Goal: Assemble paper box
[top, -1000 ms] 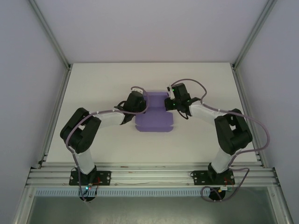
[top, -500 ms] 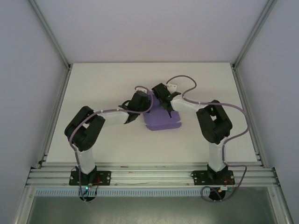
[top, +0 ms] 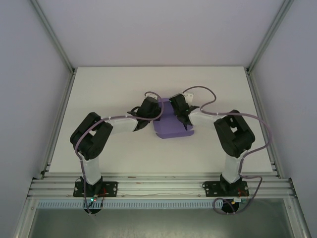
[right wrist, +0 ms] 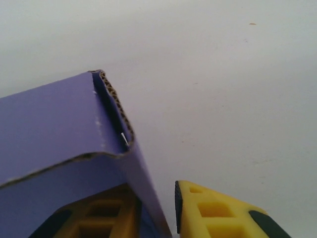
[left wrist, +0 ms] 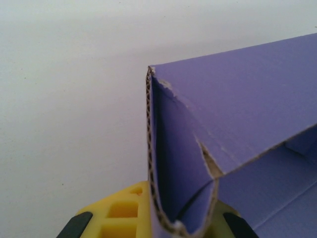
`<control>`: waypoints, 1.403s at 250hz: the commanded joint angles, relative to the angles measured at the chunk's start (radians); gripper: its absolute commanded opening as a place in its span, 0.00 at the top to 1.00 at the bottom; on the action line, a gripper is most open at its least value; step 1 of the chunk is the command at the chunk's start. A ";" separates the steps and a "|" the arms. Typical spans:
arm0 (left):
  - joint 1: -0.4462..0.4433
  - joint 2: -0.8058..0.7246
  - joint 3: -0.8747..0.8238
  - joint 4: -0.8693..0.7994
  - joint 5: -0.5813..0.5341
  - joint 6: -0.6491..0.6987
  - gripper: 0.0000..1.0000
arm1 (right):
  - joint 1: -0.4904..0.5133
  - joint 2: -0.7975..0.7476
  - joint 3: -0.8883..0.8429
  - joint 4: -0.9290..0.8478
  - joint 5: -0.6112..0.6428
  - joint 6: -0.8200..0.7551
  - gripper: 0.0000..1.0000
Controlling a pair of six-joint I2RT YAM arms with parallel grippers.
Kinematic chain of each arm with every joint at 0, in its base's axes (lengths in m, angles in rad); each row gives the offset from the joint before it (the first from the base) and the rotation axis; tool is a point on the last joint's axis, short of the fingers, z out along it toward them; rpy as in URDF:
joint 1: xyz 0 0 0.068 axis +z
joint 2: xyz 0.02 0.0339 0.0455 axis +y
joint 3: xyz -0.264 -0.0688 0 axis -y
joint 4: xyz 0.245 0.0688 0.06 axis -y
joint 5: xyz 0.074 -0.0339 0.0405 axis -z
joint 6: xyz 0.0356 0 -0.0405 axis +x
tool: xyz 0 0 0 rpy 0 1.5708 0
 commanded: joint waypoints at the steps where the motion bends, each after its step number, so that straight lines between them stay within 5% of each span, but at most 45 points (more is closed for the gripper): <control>1: 0.016 0.000 0.016 -0.035 -0.018 -0.004 1.00 | -0.061 -0.028 -0.052 0.138 -0.036 -0.070 0.75; 109: 0.016 0.009 0.023 -0.046 -0.022 0.001 1.00 | -0.122 -0.070 -0.126 0.267 -0.381 -0.156 0.69; 239: 0.016 0.009 0.033 -0.052 -0.007 -0.009 1.00 | -0.137 -0.025 -0.070 0.156 -0.348 -0.168 0.78; 294: 0.015 0.018 0.056 -0.094 -0.027 -0.039 1.00 | -0.085 0.068 0.020 0.032 0.008 -0.141 0.92; 333: 0.016 0.020 0.068 -0.123 -0.044 -0.062 1.00 | -0.055 0.151 0.159 -0.225 0.319 -0.006 0.97; 351: 0.016 0.023 0.072 -0.126 -0.046 -0.062 1.00 | -0.053 0.173 0.194 -0.295 0.371 0.026 0.96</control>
